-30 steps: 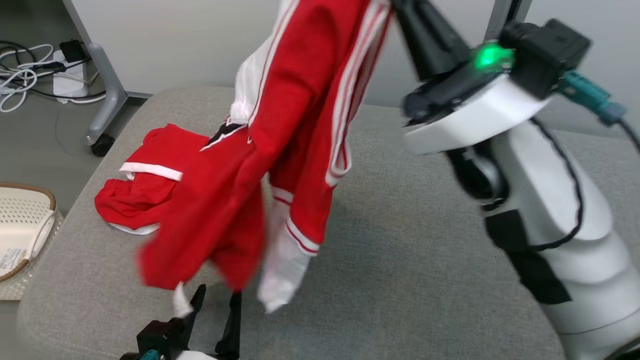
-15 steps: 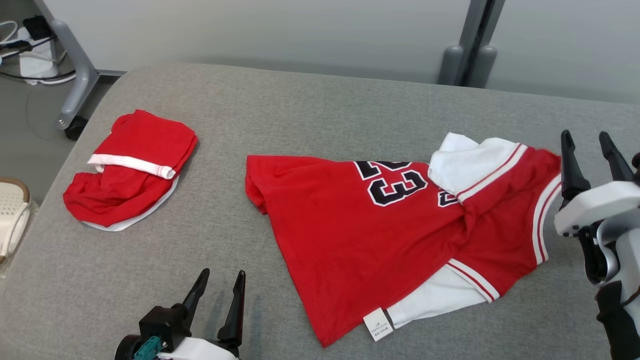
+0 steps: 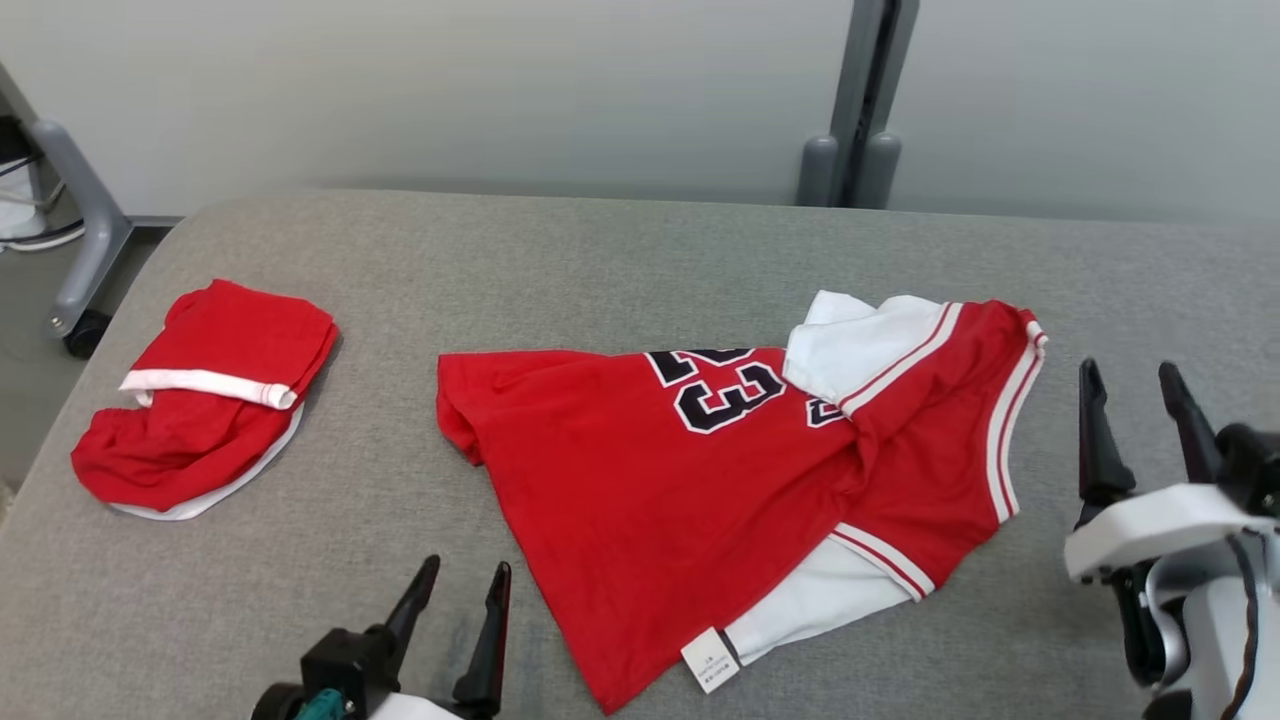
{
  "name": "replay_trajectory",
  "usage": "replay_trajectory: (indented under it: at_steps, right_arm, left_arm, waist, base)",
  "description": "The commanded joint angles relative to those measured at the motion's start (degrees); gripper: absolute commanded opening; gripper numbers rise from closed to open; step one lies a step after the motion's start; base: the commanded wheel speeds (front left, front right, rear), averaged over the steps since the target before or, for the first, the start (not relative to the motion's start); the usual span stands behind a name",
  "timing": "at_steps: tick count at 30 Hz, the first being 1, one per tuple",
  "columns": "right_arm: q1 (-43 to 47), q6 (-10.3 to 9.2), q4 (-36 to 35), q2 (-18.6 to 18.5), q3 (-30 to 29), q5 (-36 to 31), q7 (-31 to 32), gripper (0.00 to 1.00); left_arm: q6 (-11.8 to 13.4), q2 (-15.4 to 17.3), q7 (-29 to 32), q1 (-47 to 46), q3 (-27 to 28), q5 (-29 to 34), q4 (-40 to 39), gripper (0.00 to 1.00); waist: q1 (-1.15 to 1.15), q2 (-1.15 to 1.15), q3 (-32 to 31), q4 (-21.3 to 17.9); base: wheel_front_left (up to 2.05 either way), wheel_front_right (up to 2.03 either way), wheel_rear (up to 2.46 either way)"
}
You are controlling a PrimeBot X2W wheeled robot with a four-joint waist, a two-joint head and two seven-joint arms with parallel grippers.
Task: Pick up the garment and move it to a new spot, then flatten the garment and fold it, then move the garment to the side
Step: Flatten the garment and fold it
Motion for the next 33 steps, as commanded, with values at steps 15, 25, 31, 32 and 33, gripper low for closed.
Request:
replay_trajectory:
  at_steps: [15, 25, 31, 32, 33]
  right_arm:
    - [6.3, 0.00, -3.8, 2.8, 2.4, -0.5, 0.0, 1.00]
    - [5.2, 0.00, -3.5, 2.9, 1.9, -1.1, 0.0, 1.00]
    - [4.6, 0.00, -3.6, 3.0, 2.5, -1.0, 0.0, 1.00]
    - [4.4, 0.00, -3.6, 3.0, 2.9, -0.8, 0.0, 1.00]
    - [4.3, 0.00, -3.5, 3.0, 3.0, -0.7, 0.0, 1.00]
  left_arm:
    - [-1.2, 0.2, 0.0, 0.5, -9.7, -1.7, 5.1, 1.00]
    - [-0.5, 0.2, 0.0, -0.2, -13.2, -1.7, 9.9, 1.00]
    - [0.5, 0.2, 0.0, -1.4, -13.7, -1.9, 12.1, 1.00]
    - [0.2, 0.2, 0.0, -1.9, -13.9, -2.3, 12.6, 0.46]
    - [0.1, 0.2, 0.0, -2.3, -13.8, -2.8, 12.5, 0.00]
  waist:
    - [0.00, 0.00, 2.1, -5.6]
    - [0.00, 0.00, 2.2, -5.6]
    - [0.00, 0.00, 2.7, -5.5]
    - [0.00, 0.00, 2.9, -5.6]
    - [0.00, 0.00, 3.0, -5.7]
  base:
    - [0.00, 0.00, 0.00]
    - [0.00, 0.00, 0.00]
    - [0.00, 0.00, 0.00]
    - [0.00, 0.00, 0.00]
    - [0.00, 0.00, 0.00]
